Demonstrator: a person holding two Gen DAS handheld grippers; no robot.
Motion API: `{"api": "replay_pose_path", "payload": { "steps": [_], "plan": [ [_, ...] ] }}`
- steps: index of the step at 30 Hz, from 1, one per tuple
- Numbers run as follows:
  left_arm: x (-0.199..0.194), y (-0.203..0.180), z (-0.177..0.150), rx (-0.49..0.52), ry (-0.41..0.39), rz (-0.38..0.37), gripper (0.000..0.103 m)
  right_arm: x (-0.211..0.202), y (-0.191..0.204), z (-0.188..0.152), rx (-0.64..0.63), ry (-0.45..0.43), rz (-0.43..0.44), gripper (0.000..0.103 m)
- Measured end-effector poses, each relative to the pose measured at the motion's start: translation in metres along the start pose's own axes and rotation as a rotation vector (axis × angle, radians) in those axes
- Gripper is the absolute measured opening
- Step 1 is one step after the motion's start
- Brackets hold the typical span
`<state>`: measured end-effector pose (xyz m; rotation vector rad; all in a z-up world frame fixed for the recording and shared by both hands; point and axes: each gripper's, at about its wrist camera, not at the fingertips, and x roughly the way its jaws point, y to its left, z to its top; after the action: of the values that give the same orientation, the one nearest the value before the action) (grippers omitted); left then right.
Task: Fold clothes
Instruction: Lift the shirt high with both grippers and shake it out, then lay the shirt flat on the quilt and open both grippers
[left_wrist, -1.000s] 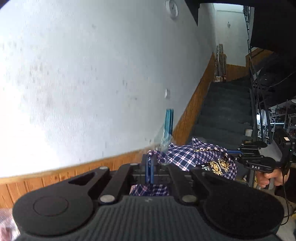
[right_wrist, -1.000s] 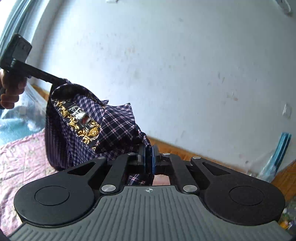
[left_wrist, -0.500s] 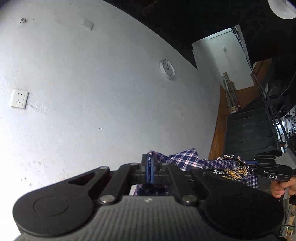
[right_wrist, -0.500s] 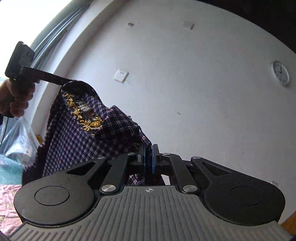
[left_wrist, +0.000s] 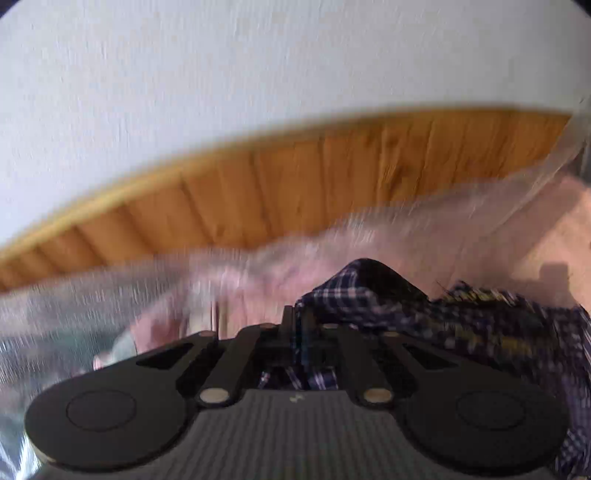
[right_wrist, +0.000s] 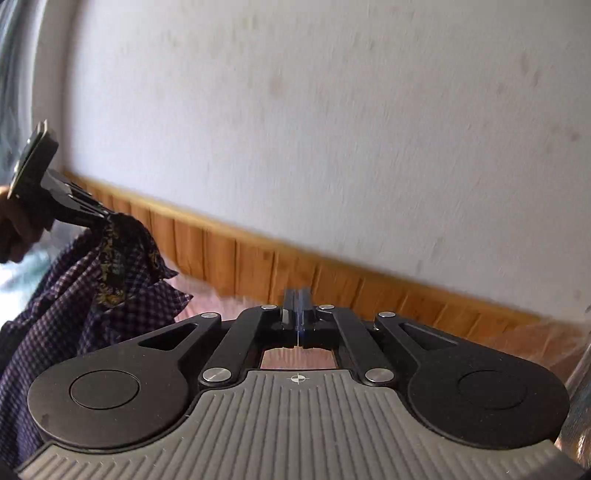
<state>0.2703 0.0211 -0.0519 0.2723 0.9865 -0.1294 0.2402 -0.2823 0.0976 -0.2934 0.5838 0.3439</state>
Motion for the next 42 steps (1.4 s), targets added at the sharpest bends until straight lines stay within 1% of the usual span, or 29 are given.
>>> {"api": "replay_pose_path", "payload": {
  "steps": [2,3,4,6,7,8,9,10,11,12,14,16,18,21,23,24,25,26,27,28,29,30,31,33,35,36,38,40,42],
  "plan": [
    [0.017,0.017,-0.023,-0.02,0.047,0.006,0.006,0.057,0.024,-0.043,-0.067,0.105,0.027,0.001],
    [0.025,0.026,-0.035,-0.03,0.07,0.008,0.011,0.075,0.037,-0.064,-0.084,0.14,0.067,0.002],
    [0.034,0.034,-0.047,-0.04,0.093,0.011,0.012,0.089,0.049,-0.085,-0.094,0.167,0.113,0.005],
    [0.051,0.051,-0.07,-0.06,0.14,0.017,0.017,0.115,0.069,-0.122,-0.106,0.21,0.19,0.033],
    [0.059,0.06,-0.082,-0.07,0.163,0.019,0.017,0.127,0.076,-0.137,-0.105,0.222,0.216,0.039],
    [0.067,0.068,-0.094,-0.08,0.187,0.022,0.017,0.139,0.082,-0.14,-0.127,0.223,0.235,0.045],
    [0.073,0.073,-0.097,-0.076,0.188,0.015,0.018,0.15,0.088,-0.139,-0.158,0.219,0.251,0.047],
    [0.073,0.071,-0.09,-0.05,0.168,-0.002,0.023,0.161,0.093,-0.137,-0.188,0.214,0.267,0.047],
    [0.071,0.065,-0.084,-0.011,0.147,-0.018,0.028,0.173,0.098,-0.136,-0.219,0.21,0.283,0.049],
    [0.07,0.058,-0.077,0.048,0.121,-0.029,0.038,0.184,0.104,-0.135,-0.249,0.206,0.298,0.052],
    [0.073,0.043,-0.069,0.182,0.082,-0.021,0.049,0.206,0.114,-0.132,-0.311,0.197,0.33,0.052],
    [0.087,0.034,-0.065,0.291,0.063,-0.003,0.049,0.229,0.125,-0.129,-0.372,0.187,0.361,0.052],
    [0.101,0.029,-0.062,0.357,0.054,0.011,0.049,0.248,0.133,-0.126,-0.422,0.181,0.394,0.052],
    [0.115,0.023,-0.049,0.424,0.034,-0.039,0.049,0.266,0.14,-0.121,-0.465,0.179,0.446,0.052],
    [0.129,0.024,-0.036,0.448,0.019,-0.05,0.05,0.278,0.145,-0.118,-0.494,0.177,0.481,0.055],
    [0.137,0.028,-0.026,0.425,0.002,-0.041,0.05,0.286,0.135,-0.111,-0.404,0.184,0.477,0.053],
    [0.141,0.04,-0.014,0.338,-0.033,-0.03,0.05,0.296,0.119,-0.101,-0.27,0.193,0.462,0.051],
    [0.142,0.055,-0.002,0.217,-0.072,-0.027,0.05,0.305,0.104,-0.091,-0.136,0.202,0.446,0.051],
    [0.144,0.069,0.005,0.119,-0.096,-0.046,0.049,0.308,0.087,-0.087,-0.002,0.195,0.413,0.053],
    [0.146,0.083,0.007,0.044,-0.104,-0.089,0.05,0.307,0.069,-0.086,0.132,0.182,0.373,0.054],
    [0.148,0.096,0.008,-0.031,-0.111,-0.131,0.05,0.303,0.064,-0.088,0.159,0.186,0.36,0.053],
    [0.15,0.109,0.01,-0.105,-0.119,-0.173,0.05,0.298,0.065,-0.092,0.141,0.198,0.36,0.05],
    [0.153,0.117,0.008,-0.134,-0.114,-0.21,0.05,0.293,0.065,-0.096,0.123,0.21,0.359,0.05],
    [0.16,0.116,-0.001,-0.048,-0.071,-0.242,0.051,0.283,0.066,-0.104,0.087,0.234,0.358,0.051],
    [0.166,0.114,-0.012,0.036,-0.042,-0.219,0.051,0.277,0.067,-0.113,0.048,0.26,0.341,0.052],
    [0.17,0.114,-0.017,0.062,-0.03,-0.202,0.052,0.28,0.067,-0.117,0.044,0.273,0.321,0.052],
    [0.177,0.119,-0.025,0.055,-0.011,-0.195,0.053,0.285,0.063,-0.125,0.095,0.293,0.342,0.052],
    [0.181,0.125,-0.032,0.026,-0.003,-0.206,0.056,0.288,0.062,-0.134,0.133,0.31,0.379,0.044],
    [0.184,0.126,-0.036,0.023,0.003,-0.227,0.055,0.287,0.068,-0.139,0.13,0.316,0.404,0.025]
  ]
}}
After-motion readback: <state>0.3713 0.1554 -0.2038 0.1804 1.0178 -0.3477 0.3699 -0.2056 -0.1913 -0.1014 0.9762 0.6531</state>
